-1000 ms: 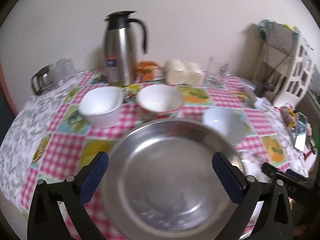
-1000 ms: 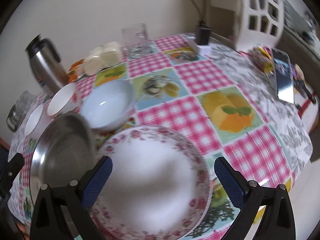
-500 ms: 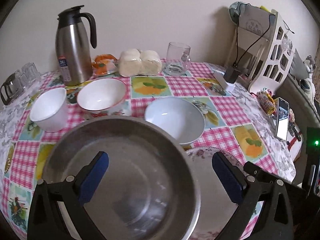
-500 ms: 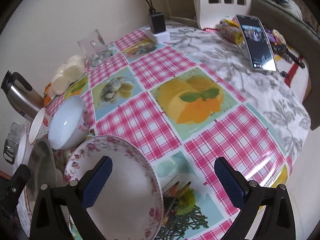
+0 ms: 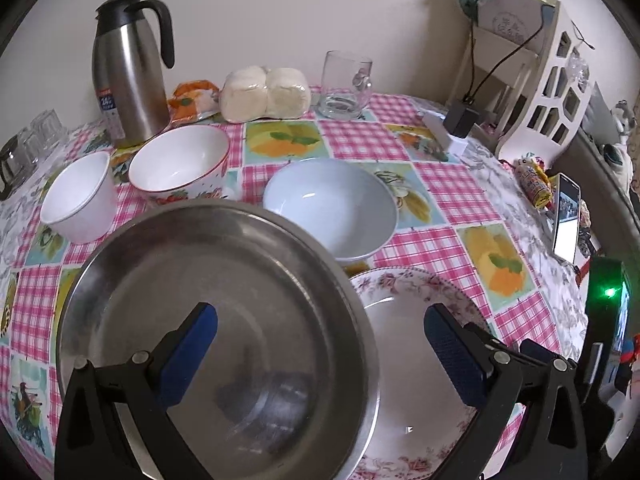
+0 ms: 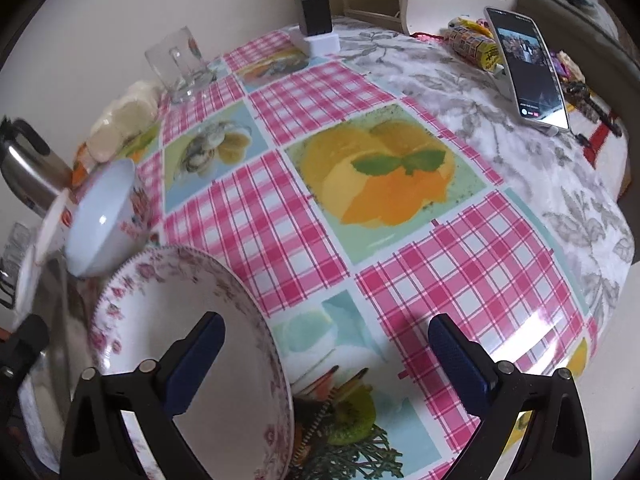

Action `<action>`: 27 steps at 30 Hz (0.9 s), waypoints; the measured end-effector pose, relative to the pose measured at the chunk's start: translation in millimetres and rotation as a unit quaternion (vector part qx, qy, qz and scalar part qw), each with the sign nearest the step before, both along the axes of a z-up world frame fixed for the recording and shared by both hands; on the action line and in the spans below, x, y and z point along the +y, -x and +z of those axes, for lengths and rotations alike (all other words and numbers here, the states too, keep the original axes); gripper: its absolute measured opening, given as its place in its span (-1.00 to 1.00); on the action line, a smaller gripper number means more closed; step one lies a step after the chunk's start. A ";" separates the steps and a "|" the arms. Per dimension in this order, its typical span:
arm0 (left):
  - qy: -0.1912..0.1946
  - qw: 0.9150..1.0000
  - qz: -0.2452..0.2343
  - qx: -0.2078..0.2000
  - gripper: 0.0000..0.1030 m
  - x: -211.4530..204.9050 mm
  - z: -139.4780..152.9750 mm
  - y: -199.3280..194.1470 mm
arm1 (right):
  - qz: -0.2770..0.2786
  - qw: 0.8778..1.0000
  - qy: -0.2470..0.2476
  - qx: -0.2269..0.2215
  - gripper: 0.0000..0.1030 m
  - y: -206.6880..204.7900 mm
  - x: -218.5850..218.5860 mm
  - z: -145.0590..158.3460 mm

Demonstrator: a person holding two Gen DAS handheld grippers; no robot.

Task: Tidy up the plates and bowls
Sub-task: 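Move both tools toward the pink-floral-rimmed round plate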

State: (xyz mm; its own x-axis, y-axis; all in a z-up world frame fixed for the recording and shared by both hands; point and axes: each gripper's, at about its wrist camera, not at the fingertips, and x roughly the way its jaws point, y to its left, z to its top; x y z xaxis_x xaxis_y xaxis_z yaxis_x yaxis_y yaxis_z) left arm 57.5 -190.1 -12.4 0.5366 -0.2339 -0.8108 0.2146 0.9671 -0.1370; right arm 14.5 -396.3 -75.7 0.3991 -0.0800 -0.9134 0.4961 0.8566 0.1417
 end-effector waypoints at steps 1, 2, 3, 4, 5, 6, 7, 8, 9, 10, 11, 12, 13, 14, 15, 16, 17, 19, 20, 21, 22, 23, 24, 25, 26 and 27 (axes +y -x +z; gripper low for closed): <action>0.000 1.000 0.002 0.001 1.00 1.6 0.2 -0.1 | 0.002 1.000 0.003 0.003 0.93 -0.4 1.5 -1.0; 0.000 1.000 0.005 0.001 0.99 3.6 0.4 -0.5 | 0.005 1.000 0.001 0.002 0.89 -0.8 2.6 -1.8; 0.001 1.000 0.008 0.003 0.99 5.4 0.4 -1.1 | 0.006 1.000 0.000 0.001 0.82 -1.0 3.7 -2.0; 0.004 1.000 0.012 0.006 0.99 7.8 -0.1 -1.7 | 0.007 1.000 0.003 0.002 0.74 -1.4 4.7 -1.7; 0.006 1.000 0.014 0.008 0.99 9.6 -0.1 -2.5 | 0.007 1.000 0.006 0.003 0.69 -1.7 5.6 -1.4; 0.008 1.000 0.016 0.010 0.99 11.3 -0.5 -2.9 | 0.007 1.000 0.008 0.003 0.55 -2.0 6.0 -1.0; 0.009 1.000 0.018 0.012 0.99 12.5 -0.7 -3.4 | 0.009 1.000 0.005 0.000 0.45 -2.0 6.4 -0.4; 0.011 1.000 0.021 0.013 0.99 14.5 -0.9 -3.8 | 0.011 1.000 0.001 -0.003 0.39 -2.2 7.2 0.3; 0.013 1.000 0.023 0.014 0.99 15.5 -0.9 -4.1 | 0.014 1.000 -0.003 -0.006 0.27 -2.7 8.2 1.0; 0.015 0.999 0.024 0.016 0.99 16.6 -0.8 -4.4 | 0.021 1.000 -0.006 -0.011 0.11 -3.4 9.7 1.8; 0.018 0.999 0.025 0.017 0.99 17.6 -0.7 -4.5 | 0.027 0.999 -0.011 -0.015 0.02 -4.2 12.0 3.0; 0.021 0.999 0.025 0.018 0.99 18.1 -0.5 -4.6 | 0.030 0.999 -0.015 -0.018 -0.10 -4.8 13.2 3.8; 0.022 0.999 0.025 0.019 0.99 18.4 -0.2 -4.7 | 0.032 0.999 -0.017 -0.020 -0.18 -5.0 14.4 4.4; 0.024 0.999 0.024 0.019 0.99 18.4 0.6 -4.5 | 0.033 0.999 -0.016 -0.022 -0.21 -3.8 15.4 5.4; 0.025 0.999 0.022 0.019 0.99 18.1 1.1 -4.1 | 0.031 0.999 -0.014 -0.024 -0.25 -3.4 15.2 6.4; 0.027 0.999 0.021 0.019 0.99 17.9 2.0 -4.0 | 0.028 0.999 -0.013 -0.024 -0.28 -3.3 14.0 7.0; 0.029 0.999 0.018 0.018 0.99 16.6 2.8 -3.4 | 0.024 0.999 -0.010 -0.024 -0.28 -2.6 12.9 7.6; 0.031 0.999 0.015 0.017 0.99 14.3 4.3 -3.1 | 0.010 1.000 -0.006 -0.024 -0.28 -0.1 6.9 9.1; 0.033 0.999 0.011 0.017 0.99 12.3 5.2 -2.8 | 0.002 1.000 -0.006 -0.024 -0.28 1.0 3.5 9.6; 0.034 0.999 0.009 0.017 0.99 10.6 6.0 -2.6 | -0.006 1.000 -0.006 -0.024 -0.28 2.7 -0.7 10.1; 0.036 0.999 0.006 0.017 0.99 8.7 7.0 -2.3 | -0.018 0.999 -0.007 -0.026 -0.28 4.8 -6.3 10.5; 0.040 0.999 0.003 0.018 0.99 6.7 7.8 -1.9 | -0.026 0.999 -0.008 -0.026 -0.28 6.3 -11.2 10.8; 0.044 0.999 -0.001 0.019 0.99 4.2 8.7 -1.4 | -0.038 0.999 -0.006 -0.025 -0.28 8.5 -16.5 11.0; 0.048 0.999 -0.006 0.020 0.99 0.7 9.6 -1.1 | -0.044 0.999 -0.004 -0.024 -0.28 9.4 -19.8 11.0; 0.049 0.999 -0.009 0.021 0.98 -1.2 9.8 -0.7 | -0.053 0.998 0.000 -0.023 -0.28 11.0 -24.5 11.5; 0.051 0.998 -0.014 0.022 0.98 -5.3 10.2 -0.3 | -0.061 0.998 0.001 -0.023 -0.28 12.6 -28.3 11.4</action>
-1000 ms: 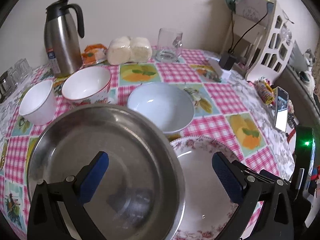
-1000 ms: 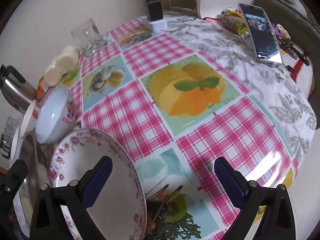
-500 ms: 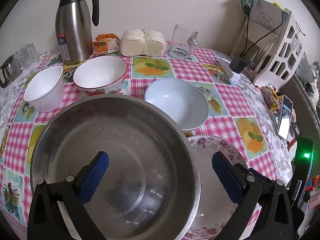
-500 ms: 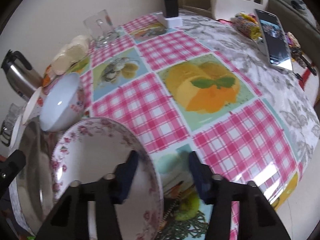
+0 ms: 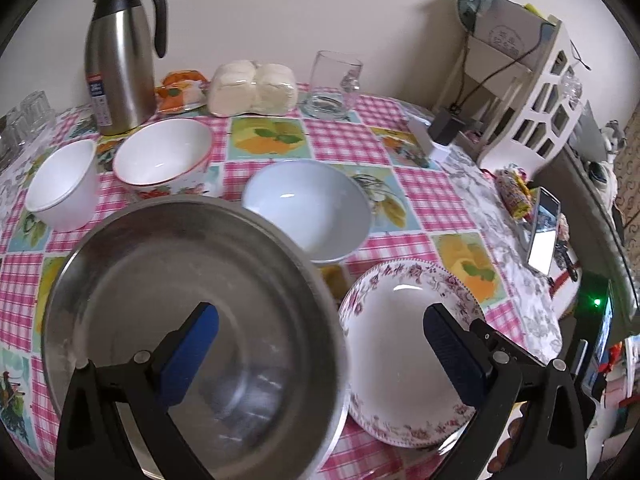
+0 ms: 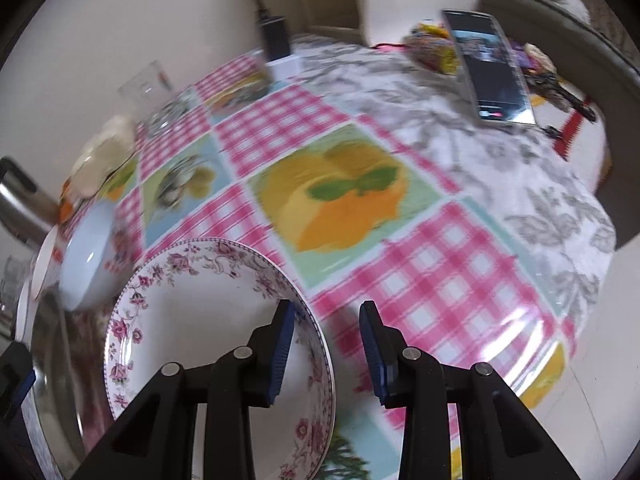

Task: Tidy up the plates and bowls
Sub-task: 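Move both tools toward the pink-floral-rimmed round plate, then grasp the floral plate rim with the right tool while the left tool grasps it too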

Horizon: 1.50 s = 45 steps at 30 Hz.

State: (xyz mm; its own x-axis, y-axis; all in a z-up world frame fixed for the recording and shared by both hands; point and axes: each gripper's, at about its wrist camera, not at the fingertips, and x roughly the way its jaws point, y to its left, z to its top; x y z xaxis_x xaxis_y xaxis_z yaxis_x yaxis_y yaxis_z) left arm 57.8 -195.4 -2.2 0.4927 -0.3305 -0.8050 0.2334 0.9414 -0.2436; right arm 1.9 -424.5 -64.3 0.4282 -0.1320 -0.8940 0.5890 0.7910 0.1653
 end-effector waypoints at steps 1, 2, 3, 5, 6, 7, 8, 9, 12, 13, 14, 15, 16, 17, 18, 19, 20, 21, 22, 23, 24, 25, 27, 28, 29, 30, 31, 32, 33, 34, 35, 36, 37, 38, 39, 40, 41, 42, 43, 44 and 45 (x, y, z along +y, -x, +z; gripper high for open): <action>0.001 1.000 -0.004 0.001 0.97 -3.2 0.0 0.0 | -0.011 1.000 -0.001 0.000 -0.28 2.3 -5.7 -0.1; 0.005 1.000 -0.011 0.005 0.93 -8.3 -0.3 0.5 | -0.018 1.000 -0.002 -0.001 -0.28 3.9 -9.8 -0.2; 0.008 1.000 -0.016 0.008 0.88 -12.3 -0.4 0.9 | -0.025 1.000 -0.003 -0.001 -0.28 5.6 -13.5 -0.3; 0.017 0.999 -0.029 0.018 0.77 -20.9 -0.5 1.5 | -0.035 0.999 -0.003 -0.002 -0.28 8.5 -20.8 -0.3; 0.020 0.999 -0.034 0.019 0.76 -25.0 -0.5 2.1 | -0.041 0.999 -0.005 -0.004 -0.28 9.8 -24.8 -0.6; 0.020 0.999 -0.039 0.019 0.75 -29.6 -0.2 2.4 | -0.044 0.999 -0.007 -0.005 -0.28 11.1 -27.1 -0.8; 0.016 0.999 -0.048 0.018 0.72 -36.2 0.1 3.0 | -0.048 0.999 -0.009 -0.006 -0.28 12.1 -30.4 -0.9; 0.013 0.998 -0.054 0.018 0.69 -40.9 0.1 3.3 | -0.052 0.999 -0.010 -0.007 -0.28 12.9 -32.9 -1.1; 0.004 0.997 -0.072 0.028 0.56 -56.3 -4.1 2.6 | -0.063 0.998 -0.014 -0.010 -0.28 16.3 -41.0 -1.1; 0.001 0.997 -0.076 0.032 0.53 -60.3 -6.8 1.9 | -0.066 0.998 -0.016 -0.012 -0.28 17.1 -43.9 -1.3; -0.001 0.996 -0.080 0.041 0.50 -65.6 -11.2 0.7 | -0.067 0.997 -0.020 -0.014 -0.28 17.8 -47.3 -1.9; -0.003 0.995 -0.082 0.047 0.47 -68.8 -13.9 0.2 | -0.069 0.997 -0.024 -0.016 -0.28 18.3 -49.7 -2.6; -0.004 0.995 -0.085 0.052 0.44 -72.4 -16.8 -0.2 | -0.070 0.997 -0.029 -0.019 -0.28 18.8 -52.9 -3.6; -0.007 0.994 -0.088 0.057 0.43 -76.9 -20.2 -0.1 | -0.073 0.997 -0.033 -0.022 -0.28 19.6 -55.9 -4.4; -0.010 0.994 -0.089 0.060 0.43 -79.8 -22.7 0.1 | -0.076 0.996 -0.036 -0.024 -0.28 20.2 -57.6 -4.8; -0.014 0.994 -0.091 0.064 0.42 -82.9 -24.9 0.1 | -0.080 0.996 -0.036 -0.025 -0.28 20.8 -60.0 -5.0; -0.017 0.993 -0.094 0.066 0.39 -86.3 -27.1 0.2 | -0.082 0.996 -0.035 -0.025 -0.28 21.4 -60.8 -5.0; -0.020 0.993 -0.098 0.067 0.36 -89.6 -28.7 0.1 | -0.085 0.996 -0.034 -0.025 -0.28 21.7 -61.9 -5.1; -0.025 0.992 -0.100 0.068 0.26 -93.4 -30.5 -0.4 | -0.086 0.995 -0.035 -0.025 -0.28 21.6 -63.6 -5.6; -0.028 0.992 -0.101 0.071 0.21 -95.5 -32.2 -0.9 | -0.087 0.995 -0.036 -0.026 -0.28 22.0 -64.6 -6.0; -0.030 0.992 -0.101 0.074 0.20 -97.0 -33.8 -1.7 | -0.089 0.995 -0.038 -0.027 -0.28 22.0 -65.8 -6.8; -0.033 0.991 -0.101 0.077 0.20 -98.6 -35.8 -2.8 | -0.089 0.995 -0.039 -0.027 -0.28 21.9 -66.5 -7.4; -0.037 0.991 -0.098 0.081 0.15 -101.5 -40.5 -5.0 | -0.087 0.995 -0.039 -0.026 -0.28 21.6 -66.4 -7.9; -0.041 0.991 -0.097 0.079 0.07 -103.1 -41.6 -5.6 | -0.086 0.995 -0.039 -0.026 -0.28 21.1 -66.0 -8.2; -0.039 0.991 -0.097 0.084 0.07 -104.4 -44.3 -6.9 | -0.086 0.995 -0.040 -0.027 -0.28 20.9 -66.3 -8.6; -0.035 0.991 -0.095 0.088 0.07 -104.7 -46.9 -8.1 | -0.086 0.995 -0.042 -0.028 -0.28 21.2 -66.6 -8.9; -0.035 0.991 -0.092 0.090 0.07 -105.4 -49.2 -8.9 | -0.085 0.995 -0.043 -0.030 -0.28 21.5 -67.2 -9.0; -0.040 0.991 -0.092 0.091 0.06 -107.2 -52.2 -9.6 | -0.085 0.995 -0.042 -0.030 -0.28 21.3 -67.6 -9.1; -0.042 0.991 -0.093 0.091 0.04 -108.6 -54.0 -9.8 | -0.085 0.995 -0.041 -0.030 -0.28 21.1 -67.6 -9.1; -0.043 0.990 -0.094 0.093 -0.04 -109.5 -55.8 -10.3 | -0.085 0.995 -0.040 -0.030 -0.28 21.4 -67.0 -9.1; -0.042 0.990 -0.094 0.096 -0.10 -110.4 -58.3 -10.9 | -0.084 0.995 -0.039 -0.030 -0.28 21.2 -66.5 -9.0; -0.041 0.990 -0.093 0.097 -0.12 -110.5 -60.0 -11.4 | -0.084 0.995 -0.038 -0.030 -0.28 20.7 -66.1 -9.2; -0.040 0.990 -0.092 0.098 -0.16 -110.6 -61.9 -12.0 | -0.083 0.995 -0.040 -0.031 -0.28 20.2 -66.3 -9.8; -0.039 0.990 -0.091 0.099 -0.17 -110.7 -63.4 -12.7 | -0.083 0.995 -0.041 -0.032 -0.28 19.7 -66.7 -10.2; -0.037 0.990 -0.090 0.101 -0.17 -110.3 -65.2 -13.3 | -0.083 0.995 -0.042 -0.033 -0.28 19.7 -66.9 -10.4; -0.036 0.990 -0.088 0.103 -0.19 -110.1 -67.2 -14.2 | -0.083 0.995 -0.042 -0.034 -0.28 19.8 -66.9 -10.4; -0.034 0.990 -0.086 0.108 -0.19 -109.4 -70.2 -15.2 | -0.083 0.995 -0.041 -0.034 -0.28 19.9 -66.9 -10.4; -0.032 0.990 -0.085 0.110 -0.20 -108.6 -72.4 -15.7 | -0.082 0.995 -0.041 -0.034 -0.28 19.9 -66.9 -10.6; -0.031 0.990 -0.084 0.108 -0.20 -108.1 -73.1 -15.6 | -0.083 0.995 -0.041 -0.034 -0.28 20.0 -66.8 -10.5; -0.032 0.990 -0.086 0.103 -0.20 -108.7 -72.9 -15.4 | -0.083 0.995 -0.041 -0.035 -0.28 20.2 -66.6 -10.7; -0.033 0.991 -0.086 0.102 -0.20 -109.2 -73.0 -15.3 | -0.083 0.995 -0.042 -0.035 -0.27 20.1 -66.6 -10.8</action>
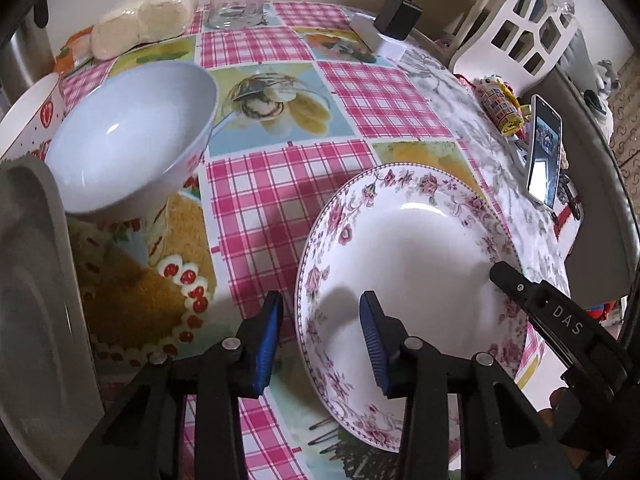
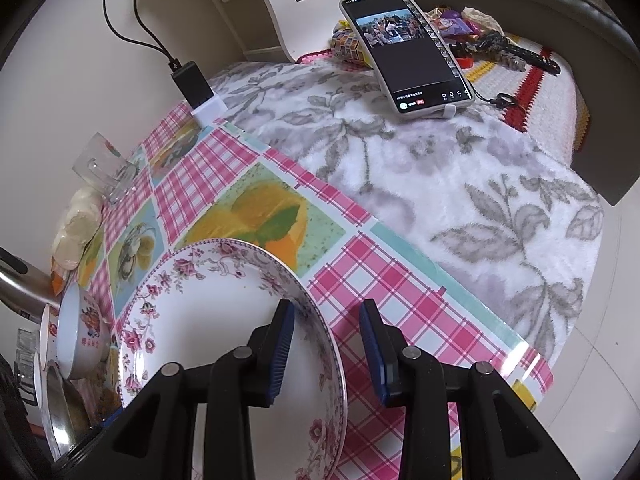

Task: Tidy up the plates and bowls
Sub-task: 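Grasp the floral plate rim with the right tool while the left tool grasps it too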

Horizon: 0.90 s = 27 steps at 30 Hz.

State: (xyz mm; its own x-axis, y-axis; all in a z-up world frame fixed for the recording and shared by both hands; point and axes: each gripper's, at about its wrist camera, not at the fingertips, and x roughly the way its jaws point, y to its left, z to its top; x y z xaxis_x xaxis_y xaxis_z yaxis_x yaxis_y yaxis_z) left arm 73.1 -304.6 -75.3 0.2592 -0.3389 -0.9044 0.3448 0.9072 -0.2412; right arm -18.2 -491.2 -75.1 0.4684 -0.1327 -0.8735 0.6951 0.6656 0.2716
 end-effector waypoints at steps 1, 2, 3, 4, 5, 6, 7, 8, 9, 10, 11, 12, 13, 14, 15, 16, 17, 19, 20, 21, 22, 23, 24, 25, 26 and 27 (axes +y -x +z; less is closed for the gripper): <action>0.000 1.000 0.000 -0.002 -0.20 -0.1 -0.2 0.1 | 0.000 1.000 0.000 0.000 -0.27 0.2 0.2 0.0; 0.001 1.000 0.000 -0.003 -0.20 0.2 -0.7 0.2 | -0.001 1.000 -0.001 -0.001 -0.27 0.5 0.2 -0.1; 0.002 1.000 0.001 -0.004 -0.20 0.6 -0.9 -0.1 | -0.003 1.000 -0.003 -0.002 -0.27 0.8 -0.3 -0.3; 0.003 1.000 0.001 -0.005 -0.20 0.7 -1.0 -0.3 | -0.004 1.000 -0.004 -0.003 -0.27 1.2 0.0 -0.1; 0.003 1.000 0.001 -0.005 -0.20 1.0 -0.9 -0.2 | -0.003 1.000 -0.003 -0.003 -0.27 1.4 0.3 -0.2; 0.003 1.000 0.001 -0.006 -0.20 1.2 -1.0 -0.3 | -0.001 1.000 -0.001 -0.003 -0.27 1.0 0.8 0.0; 0.003 1.000 0.002 -0.008 -0.20 1.4 -0.8 -0.1 | 0.000 1.000 0.001 -0.003 -0.27 1.3 1.3 -0.1; 0.002 1.000 0.001 -0.011 -0.20 1.4 -1.0 0.6 | 0.002 1.000 0.004 -0.003 -0.27 1.4 1.8 0.1; 0.001 1.000 0.000 -0.014 -0.20 1.0 -1.0 1.0 | 0.002 1.000 0.005 -0.003 -0.27 1.7 2.7 0.4; 0.001 1.000 -0.001 -0.015 -0.20 0.7 -1.0 1.3 | 0.000 1.000 0.005 -0.004 -0.30 2.1 3.3 0.6; 0.000 1.000 -0.002 -0.017 -0.20 0.6 -0.9 1.1 | 0.000 1.000 0.004 -0.006 -0.33 2.5 3.9 0.7; 0.001 1.000 -0.001 -0.017 -0.21 0.7 -1.0 0.8 | 0.001 1.000 0.000 -0.009 -0.41 2.8 4.2 0.5; 0.003 1.000 0.000 -0.017 -0.24 1.4 -1.2 0.4 | 0.005 1.000 -0.008 -0.015 -0.49 2.7 4.5 -0.2; 0.004 1.000 0.001 -0.018 -0.31 1.8 -1.5 -0.2 | 0.008 1.000 -0.013 -0.018 -0.51 2.4 4.6 -0.7; 0.005 1.000 0.001 -0.019 -0.33 2.8 -1.7 -0.4 | 0.009 1.000 -0.012 -0.020 -0.53 2.7 5.0 -0.4; 0.006 1.000 0.002 -0.020 -0.37 4.1 -1.9 -0.7 | 0.010 1.000 -0.013 -0.023 -0.54 3.5 4.8 -0.5; 0.008 1.000 0.002 -0.021 -0.41 5.7 -2.0 -1.2 | 0.009 0.999 -0.015 -0.027 -0.55 4.5 4.2 -0.8; 0.013 1.000 0.002 -0.020 -0.45 6.9 -2.0 -1.9 | 0.007 0.999 -0.020 -0.035 -0.56 6.6 3.6 -1.8; 0.016 1.000 0.002 -0.020 -0.48 7.2 -2.4 -1.8 | 0.009 0.999 -0.019 -0.035 -0.56 6.2 4.0 -1.8; 0.018 1.000 0.002 -0.020 -0.49 7.9 -2.4 -1.3 | 0.012 0.999 -0.016 -0.034 -0.56 5.5 4.7 -1.7; 0.020 1.000 0.001 -0.021 -0.53 7.6 -2.4 -1.2 | 0.015 0.999 -0.011 -0.034 -0.56 5.4 5.8 -1.5; 0.025 1.000 -0.002 -0.018 -0.60 7.1 -2.6 -0.9 | 0.015 0.999 -0.010 -0.034 -0.56 5.0 6.3 -1.4; 0.025 1.000 -0.002 -0.018 -0.60 6.6 -2.5 -0.6 | 0.016 0.999 -0.010 -0.034 -0.57 5.0 6.3 -1.4; 0.024 1.000 -0.003 -0.020 -0.60 6.0 -2.1 -0.5 | 0.014 0.999 -0.012 -0.035 -0.58 5.5 5.7 -1.3; 0.022 0.999 -0.003 -0.022 -0.60 5.6 -1.5 -0.4 | 0.012 0.999 -0.017 -0.039 -0.59 6.7 4.5 -1.7; 0.022 0.999 -0.003 -0.023 -0.60 5.7 -1.3 -0.5 | 0.010 0.999 -0.023 -0.042 -0.61 7.9 2.7 -2.1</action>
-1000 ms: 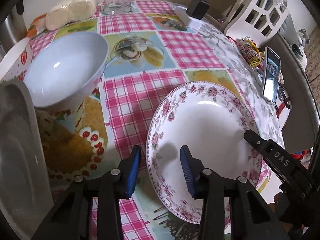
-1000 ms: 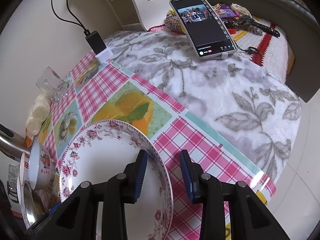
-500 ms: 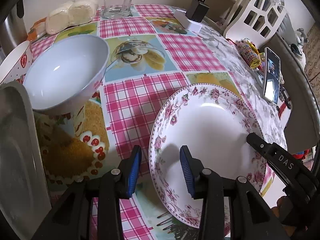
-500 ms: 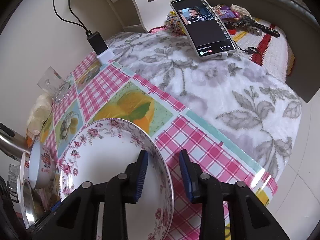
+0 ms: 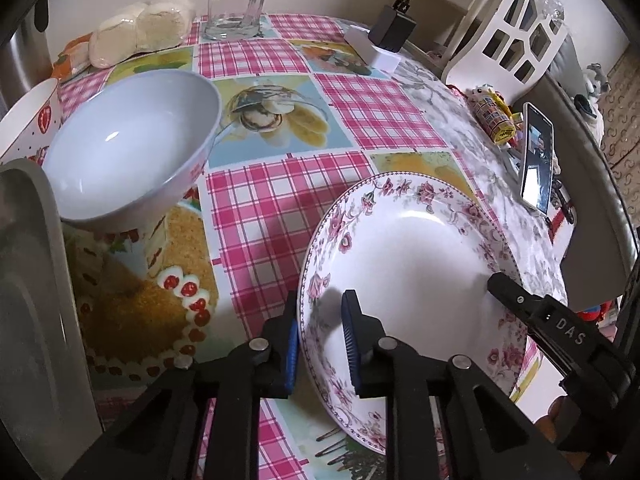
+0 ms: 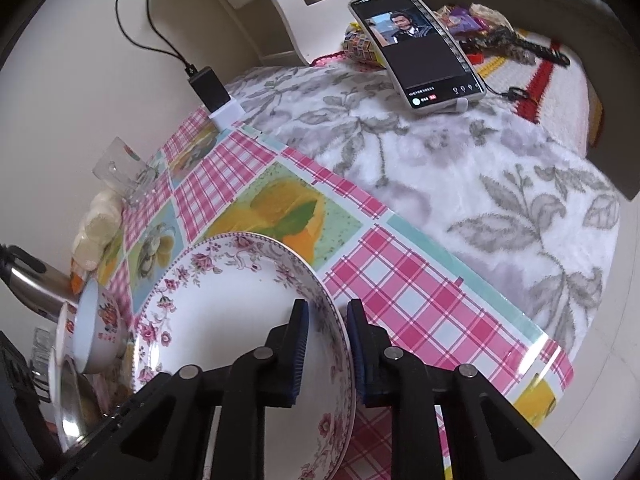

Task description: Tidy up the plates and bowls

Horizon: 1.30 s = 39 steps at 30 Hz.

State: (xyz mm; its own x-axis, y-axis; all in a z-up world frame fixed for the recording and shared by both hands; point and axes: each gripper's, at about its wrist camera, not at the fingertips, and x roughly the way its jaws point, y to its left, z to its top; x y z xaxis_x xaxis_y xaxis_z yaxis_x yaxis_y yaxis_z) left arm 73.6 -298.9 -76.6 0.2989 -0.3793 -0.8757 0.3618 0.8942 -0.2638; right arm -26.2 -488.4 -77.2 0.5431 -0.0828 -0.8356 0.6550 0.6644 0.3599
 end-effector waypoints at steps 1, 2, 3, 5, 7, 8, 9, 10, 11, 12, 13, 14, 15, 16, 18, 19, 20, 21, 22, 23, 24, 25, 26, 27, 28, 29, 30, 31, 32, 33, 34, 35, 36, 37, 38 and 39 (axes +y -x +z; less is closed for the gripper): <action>0.000 1.000 0.001 -0.001 -0.60 0.2 0.3 -0.3 | 0.000 1.000 -0.009 -0.004 -0.63 1.3 -1.6 -0.4; -0.001 1.000 0.002 -0.002 -0.60 0.4 1.1 -0.7 | 0.003 1.000 -0.012 -0.005 -0.64 1.3 -1.7 -0.5; -0.001 1.000 0.001 -0.005 -0.61 1.0 2.0 -0.7 | 0.008 1.000 -0.012 -0.005 -0.65 0.9 -1.3 -0.4; 0.006 1.000 0.001 -0.013 -0.61 2.7 6.8 0.0 | 0.014 1.000 -0.007 -0.005 -0.65 0.4 0.7 0.7; 0.010 1.000 -0.002 -0.019 -0.61 3.5 11.0 0.8 | 0.013 1.000 -0.009 -0.009 -0.65 1.0 0.5 2.3; 0.012 1.000 -0.003 -0.023 -0.61 3.6 14.2 1.3 | 0.013 1.000 -0.009 -0.012 -0.65 1.4 0.4 3.4; 0.014 1.000 -0.003 -0.026 -0.61 3.8 16.4 1.6 | 0.014 1.000 -0.008 -0.015 -0.65 1.7 0.6 5.3; 0.016 0.999 -0.004 -0.028 -0.61 3.9 18.6 1.7 | 0.016 1.000 -0.005 -0.017 -0.65 2.1 0.9 6.9; 0.018 0.999 -0.004 -0.031 -0.61 4.4 21.4 1.7 | 0.019 1.000 -0.002 -0.017 -0.65 2.4 1.2 8.3; 0.019 0.999 -0.004 -0.033 -0.61 4.9 23.1 1.7 | 0.022 1.000 0.001 -0.018 -0.65 2.2 2.1 9.8; 0.020 0.999 -0.003 -0.034 -0.61 5.7 24.6 1.8 | 0.024 1.000 0.001 -0.018 -0.65 2.3 2.5 10.4; 0.023 0.999 -0.003 -0.036 -0.61 6.5 26.8 1.6 | 0.026 0.999 0.000 -0.019 -0.65 2.0 2.9 10.9; 0.024 0.999 -0.003 -0.037 -0.61 6.7 27.9 1.1 | 0.027 0.999 -0.001 -0.020 -0.65 1.5 3.1 11.0; 0.026 0.999 -0.002 -0.038 -0.61 7.3 29.5 1.2 | 0.028 0.999 -0.002 -0.020 -0.65 1.2 3.6 11.3; 0.030 0.999 -0.001 -0.040 -0.61 7.9 32.5 1.1 | 0.029 0.999 -0.001 -0.022 -0.65 0.8 4.5 12.5; 0.033 0.999 0.000 -0.042 -0.61 8.5 34.7 1.2 | 0.029 0.999 -0.002 -0.024 -0.65 2.0 4.4 13.5; 0.035 0.998 0.000 -0.044 -0.61 8.1 36.3 1.1 | 0.029 0.999 -0.001 -0.028 -0.65 2.4 4.3 14.9; 0.037 0.998 0.000 -0.046 -0.61 8.3 38.1 1.3 | 0.030 0.999 0.001 -0.032 -0.65 2.6 4.2 16.9; 0.039 0.998 0.000 -0.047 -0.61 8.4 39.5 1.5 | 0.029 0.999 0.003 -0.035 -0.65 3.7 4.3 18.9; 0.042 0.998 -0.001 -0.049 -0.61 9.0 42.5 1.9 | 0.028 0.999 0.005 -0.039 -0.65 5.0 4.1 21.4; 0.043 0.998 -0.001 -0.051 -0.61 9.3 44.8 2.1 | 0.028 0.999 0.007 -0.044 -0.65 5.7 3.9 23.7; 0.045 0.998 -0.001 -0.054 -0.61 9.6 47.5 2.2 | 0.027 0.998 0.009 -0.049 -0.65 6.5 3.9 26.8; 0.046 0.997 -0.002 -0.059 -0.61 10.3 51.4 2.8 | 0.027 0.998 0.011 -0.053 -0.65 6.7 4.0 29.0; 0.048 0.997 -0.002 -0.062 -0.61 11.0 54.1 3.1 | 0.027 0.998 0.012 -0.056 -0.65 7.0 4.1 31.4; 0.049 0.997 -0.003 -0.065 -0.61 11.8 57.0 3.6 | 0.027 0.998 0.015 -0.061 -0.65 7.3 4.7 35.0; 0.050 0.996 -0.006 -0.069 -0.61 13.1 61.1 4.3 | 0.027 0.997 0.017 -0.065 -0.65 7.5 5.2 37.7; 0.052 0.996 -0.007 -0.071 -0.61 14.1 63.5 4.5 | 0.027 0.997 0.019 -0.070 -0.65 7.7 5.8 40.9; 0.055 0.996 -0.009 -0.073 -0.61 16.1 67.0 4.9 | 0.027 0.997 0.020 -0.073 -0.65 8.0 6.6 43.9; 0.057 0.996 -0.010 -0.074 -0.61 17.6 69.1 5.1 | 0.027 0.997 0.020 -0.076 -0.65 8.3 7.4 46.6; 0.060 0.995 -0.010 -0.076 -0.61 20.0 72.3 5.3 | 0.028 0.996 0.021 -0.081 -0.65 9.4 8.5 50.0; 0.063 0.995 -0.010 -0.077 -0.61 21.8 74.9 5.6 | 0.028 0.996 0.023 -0.086 -0.65 9.5 10.4 54.3; 0.068 0.994 -0.009 -0.080 -0.61 24.8 78.7 5.9 | 0.029 0.995 0.025 -0.090 -0.65 9.5 11.7 57.6; 0.071 0.994 -0.008 -0.082 -0.60 26.8 81.3 6.3 | 0.030 0.995 0.028 -0.094 -0.65 9.7 13.6 61.3; 0.075 0.994 -0.007 -0.083 -0.61 29.6 84.0 6.6 | 0.031 0.994 0.032 -0.099 -0.65 10.3 16.1 65.5; 0.079 0.993 -0.006 -0.085 -0.61 33.0 86.7 7.2 | 0.032 0.994 0.036 -0.103 -0.65 10.5 18.7 69.5; 0.085 0.993 -0.004 -0.086 -0.61 37.5 89.2 7.8 | 0.033 0.993 0.039 -0.107 -0.65 10.4 20.8 72.9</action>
